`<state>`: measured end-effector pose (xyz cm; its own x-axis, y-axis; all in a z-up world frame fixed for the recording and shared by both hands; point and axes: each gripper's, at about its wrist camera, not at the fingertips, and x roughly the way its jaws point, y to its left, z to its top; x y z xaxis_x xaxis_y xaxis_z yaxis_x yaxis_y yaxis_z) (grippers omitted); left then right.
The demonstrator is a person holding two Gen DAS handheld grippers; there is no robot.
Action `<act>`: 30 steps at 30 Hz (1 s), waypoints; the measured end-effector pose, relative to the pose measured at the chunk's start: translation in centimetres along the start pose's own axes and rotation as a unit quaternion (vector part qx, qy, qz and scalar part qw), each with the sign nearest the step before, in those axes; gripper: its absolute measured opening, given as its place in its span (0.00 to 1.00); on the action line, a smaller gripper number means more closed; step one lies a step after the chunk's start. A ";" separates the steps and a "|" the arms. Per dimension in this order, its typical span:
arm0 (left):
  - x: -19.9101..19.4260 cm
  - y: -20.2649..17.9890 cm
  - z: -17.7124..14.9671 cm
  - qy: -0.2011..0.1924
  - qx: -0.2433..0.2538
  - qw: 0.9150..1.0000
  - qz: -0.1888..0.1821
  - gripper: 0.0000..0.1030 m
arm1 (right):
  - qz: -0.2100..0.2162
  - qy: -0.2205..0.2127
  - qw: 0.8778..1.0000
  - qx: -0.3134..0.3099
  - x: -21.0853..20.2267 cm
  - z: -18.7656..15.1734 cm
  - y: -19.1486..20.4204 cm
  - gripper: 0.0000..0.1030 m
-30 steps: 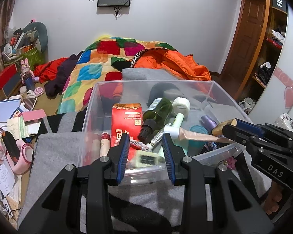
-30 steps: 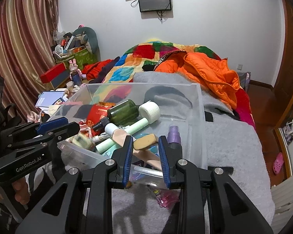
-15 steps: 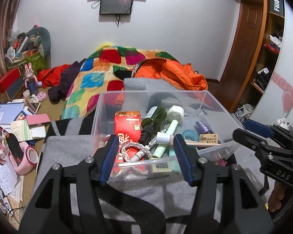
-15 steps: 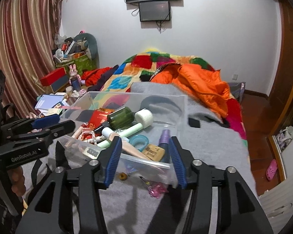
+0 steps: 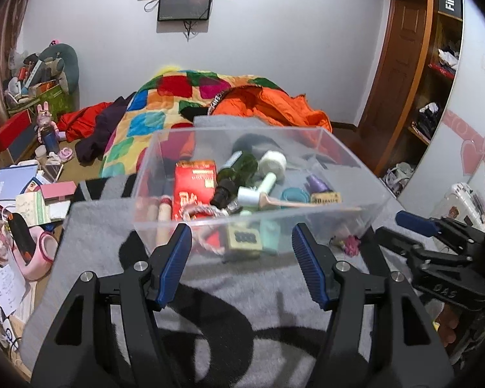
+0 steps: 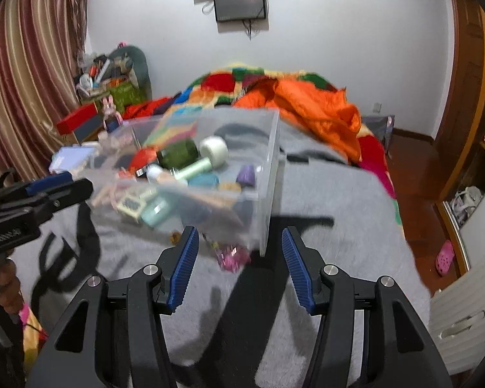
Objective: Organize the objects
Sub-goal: 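Withdraw both tools toward the small round bead and pink keychain, then grasp the small brown bead with the left tool while the right tool grasps the pink keychain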
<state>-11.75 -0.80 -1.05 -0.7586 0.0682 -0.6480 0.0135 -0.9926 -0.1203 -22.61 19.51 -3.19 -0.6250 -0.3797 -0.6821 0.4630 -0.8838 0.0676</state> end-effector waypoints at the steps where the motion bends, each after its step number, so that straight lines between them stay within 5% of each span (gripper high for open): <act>1: 0.2 -0.1 -0.3 0.004 0.000 1.000 -0.003 0.62 | 0.002 0.008 1.000 -0.001 0.4 -0.3 0.1 0.48; 14: 3.0 -0.9 -2.6 0.057 -0.013 0.998 -0.031 0.62 | 0.007 0.077 0.997 -0.001 4.6 -1.4 0.9 0.44; 21: 4.1 -1.7 -2.6 0.080 -0.016 0.995 -0.055 0.58 | -0.011 0.063 0.998 0.010 4.8 -1.7 0.8 0.27; 30: 5.3 -4.2 -2.0 0.092 0.007 0.995 -0.045 0.45 | 0.012 0.044 0.998 0.031 3.5 -2.5 -0.2 0.26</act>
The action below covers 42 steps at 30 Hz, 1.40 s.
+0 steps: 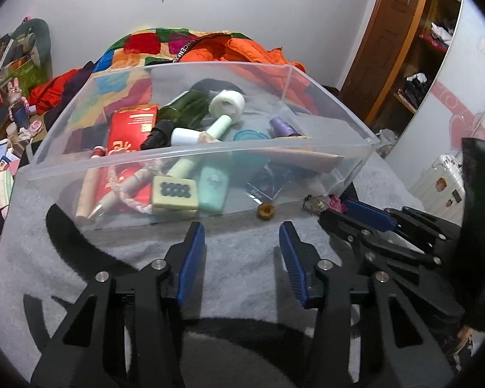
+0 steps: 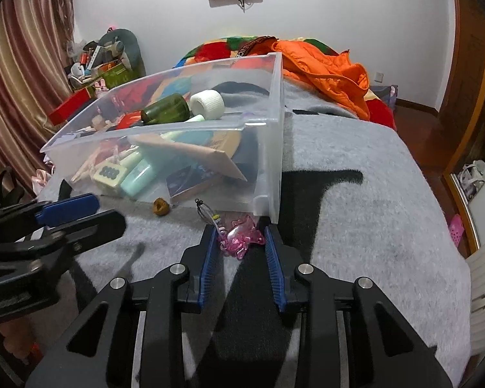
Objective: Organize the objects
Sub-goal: 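Grasp the small brown bead with the left tool while the right tool grasps the pink keychain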
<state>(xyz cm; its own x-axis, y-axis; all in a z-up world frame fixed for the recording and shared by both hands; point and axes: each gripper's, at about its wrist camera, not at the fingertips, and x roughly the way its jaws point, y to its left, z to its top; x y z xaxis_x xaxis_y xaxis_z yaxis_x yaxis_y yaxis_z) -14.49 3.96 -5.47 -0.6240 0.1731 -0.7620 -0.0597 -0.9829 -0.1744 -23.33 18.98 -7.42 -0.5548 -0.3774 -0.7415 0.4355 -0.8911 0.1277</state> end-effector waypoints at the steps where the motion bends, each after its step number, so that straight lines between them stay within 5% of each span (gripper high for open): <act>1: 0.2 -0.1 0.1 0.002 0.001 1.000 0.000 0.43 | 0.004 -0.001 1.000 0.002 -0.2 -0.1 -0.1 0.26; 3: 0.7 -0.5 0.3 0.009 0.004 1.000 -0.005 0.35 | 0.011 -0.005 1.000 0.009 -0.6 -0.2 -0.6 0.26; 17: 3.9 -2.3 1.4 0.041 0.006 0.999 0.015 0.29 | 0.035 -0.036 0.999 0.016 -2.8 -0.6 -2.3 0.26; 22: 4.4 -2.4 1.4 0.042 -0.008 0.999 0.021 0.11 | 0.042 -0.040 0.998 0.009 -3.0 -0.8 -1.8 0.26; 42: -0.8 -2.6 0.5 -0.026 -0.006 1.000 0.006 0.11 | 0.049 -0.063 0.997 0.000 -4.7 0.0 -0.5 0.26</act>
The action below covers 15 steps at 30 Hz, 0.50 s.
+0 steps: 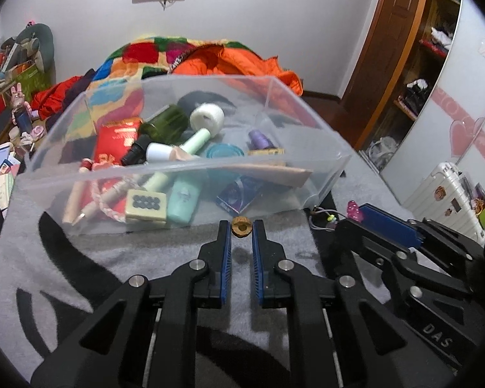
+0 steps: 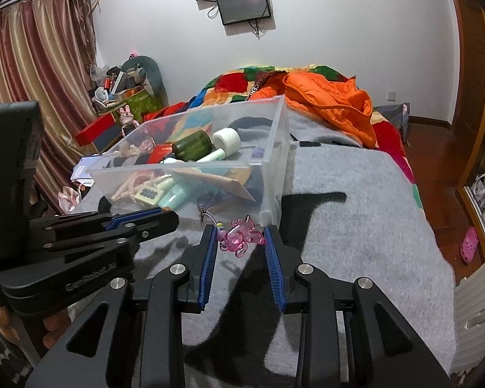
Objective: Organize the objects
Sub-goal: 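Grasp the small brown bead with the left tool while the right tool grasps the pink keychain, then carry the bead into the box and open the left tool while the right tool drops the keychain there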
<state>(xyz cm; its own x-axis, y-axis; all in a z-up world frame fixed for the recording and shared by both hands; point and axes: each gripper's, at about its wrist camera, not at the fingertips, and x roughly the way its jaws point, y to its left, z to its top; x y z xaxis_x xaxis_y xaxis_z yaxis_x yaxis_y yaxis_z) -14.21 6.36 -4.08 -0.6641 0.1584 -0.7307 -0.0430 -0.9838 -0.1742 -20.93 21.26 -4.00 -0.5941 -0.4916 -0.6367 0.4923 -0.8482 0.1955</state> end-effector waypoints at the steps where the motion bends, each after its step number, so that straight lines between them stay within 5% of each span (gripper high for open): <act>1: -0.5 0.2 0.1 -0.005 -0.003 1.000 -0.003 0.11 | 0.000 -0.001 1.000 -0.001 -0.1 0.1 0.1 0.26; 15: -4.2 2.6 1.2 -0.057 -0.011 0.998 -0.020 0.11 | -0.003 -0.029 1.000 -0.003 -1.2 2.8 2.2 0.26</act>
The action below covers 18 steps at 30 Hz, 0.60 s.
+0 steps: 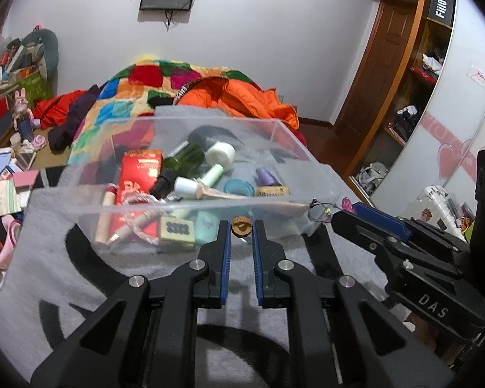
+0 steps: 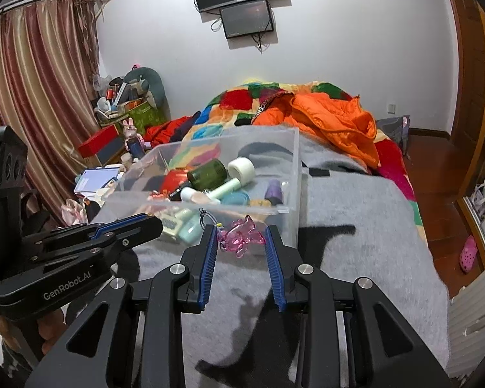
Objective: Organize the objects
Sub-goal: 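Carry the bead into the box and open the left tool while the right tool drops the keychain there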
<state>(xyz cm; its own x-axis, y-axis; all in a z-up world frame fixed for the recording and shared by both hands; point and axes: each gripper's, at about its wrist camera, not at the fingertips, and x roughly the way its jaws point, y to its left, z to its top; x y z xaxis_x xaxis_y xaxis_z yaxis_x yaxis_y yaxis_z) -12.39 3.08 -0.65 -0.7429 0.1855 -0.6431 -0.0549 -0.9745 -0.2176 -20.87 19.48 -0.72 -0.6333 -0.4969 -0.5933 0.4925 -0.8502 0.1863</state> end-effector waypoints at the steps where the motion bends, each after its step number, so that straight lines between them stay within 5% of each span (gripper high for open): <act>1: -0.1 0.1 0.1 -0.003 0.002 1.000 0.002 0.11 | -0.001 -0.003 1.000 -0.001 0.0 0.2 0.2 0.26; 18: 0.2 3.4 2.7 -0.018 -0.011 0.999 0.026 0.11 | -0.004 -0.019 0.999 -0.028 2.6 4.0 1.9 0.26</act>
<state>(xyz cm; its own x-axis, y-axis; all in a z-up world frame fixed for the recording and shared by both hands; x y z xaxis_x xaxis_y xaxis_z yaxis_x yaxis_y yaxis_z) -14.55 -0.59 0.49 -0.7681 0.1291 -0.6272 -0.0005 -0.9796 -0.2010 -24.02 15.89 1.23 -0.6583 -0.4975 -0.5649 0.5195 -0.8434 0.1374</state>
